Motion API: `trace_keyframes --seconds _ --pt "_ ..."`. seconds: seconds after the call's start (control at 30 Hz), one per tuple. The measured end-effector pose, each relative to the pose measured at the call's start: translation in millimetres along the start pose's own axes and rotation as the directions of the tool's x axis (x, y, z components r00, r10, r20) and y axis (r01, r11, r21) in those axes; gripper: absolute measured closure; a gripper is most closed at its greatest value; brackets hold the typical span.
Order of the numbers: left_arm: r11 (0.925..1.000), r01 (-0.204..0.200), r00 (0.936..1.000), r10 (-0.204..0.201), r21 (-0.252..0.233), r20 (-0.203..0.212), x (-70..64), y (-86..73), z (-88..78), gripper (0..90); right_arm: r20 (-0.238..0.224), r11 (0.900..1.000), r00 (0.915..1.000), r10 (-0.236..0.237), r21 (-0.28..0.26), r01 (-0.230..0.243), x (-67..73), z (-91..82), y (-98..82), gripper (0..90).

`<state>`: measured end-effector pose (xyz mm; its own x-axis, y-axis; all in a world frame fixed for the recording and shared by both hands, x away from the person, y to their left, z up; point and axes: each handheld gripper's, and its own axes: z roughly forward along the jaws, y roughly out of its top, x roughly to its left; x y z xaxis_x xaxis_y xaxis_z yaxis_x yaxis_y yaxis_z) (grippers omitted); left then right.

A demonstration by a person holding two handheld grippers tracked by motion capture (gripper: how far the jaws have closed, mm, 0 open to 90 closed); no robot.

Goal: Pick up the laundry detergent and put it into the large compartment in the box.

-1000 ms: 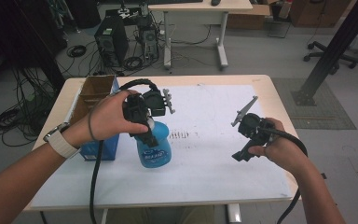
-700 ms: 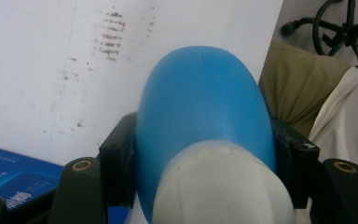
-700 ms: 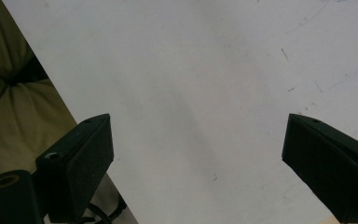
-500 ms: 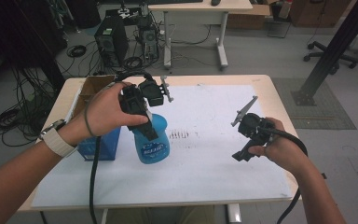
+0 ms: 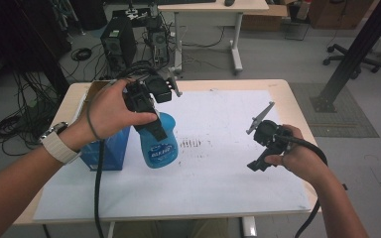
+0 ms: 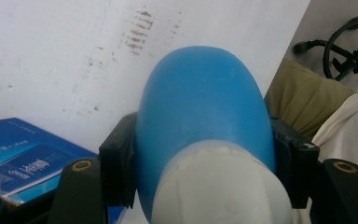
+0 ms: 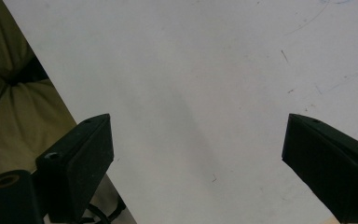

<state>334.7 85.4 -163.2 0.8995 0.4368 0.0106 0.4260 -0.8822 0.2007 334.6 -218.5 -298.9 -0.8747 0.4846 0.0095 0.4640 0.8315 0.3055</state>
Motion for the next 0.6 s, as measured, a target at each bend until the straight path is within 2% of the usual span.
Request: trace_keyframes --seconds 0.13,0.27,0.37,0.6 --pt "0.9996 0.026 0.9996 -0.026 -0.003 -0.006 0.9 1.2 -5.3 37.2 -0.001 1.000 1.0000 0.000 0.000 0.000 -0.1 -0.3 0.5 9.0" --pt "0.9991 0.039 0.9990 -0.038 0.016 -0.021 0.9 2.9 -8.7 37.2 0.000 1.000 1.0000 -0.003 -0.002 0.003 -0.6 -0.3 0.5 9.0" --pt "0.9980 0.063 0.9978 -0.063 0.004 -0.019 3.2 2.9 -12.8 37.2 0.002 1.000 1.0000 0.000 -0.003 0.000 -0.8 -0.5 0.3 8.9" --pt "0.9921 0.125 0.9917 -0.125 -0.012 -0.031 8.6 2.9 -23.3 37.2 0.001 1.000 1.0000 0.000 -0.004 0.000 -1.5 -0.1 1.0 8.9"
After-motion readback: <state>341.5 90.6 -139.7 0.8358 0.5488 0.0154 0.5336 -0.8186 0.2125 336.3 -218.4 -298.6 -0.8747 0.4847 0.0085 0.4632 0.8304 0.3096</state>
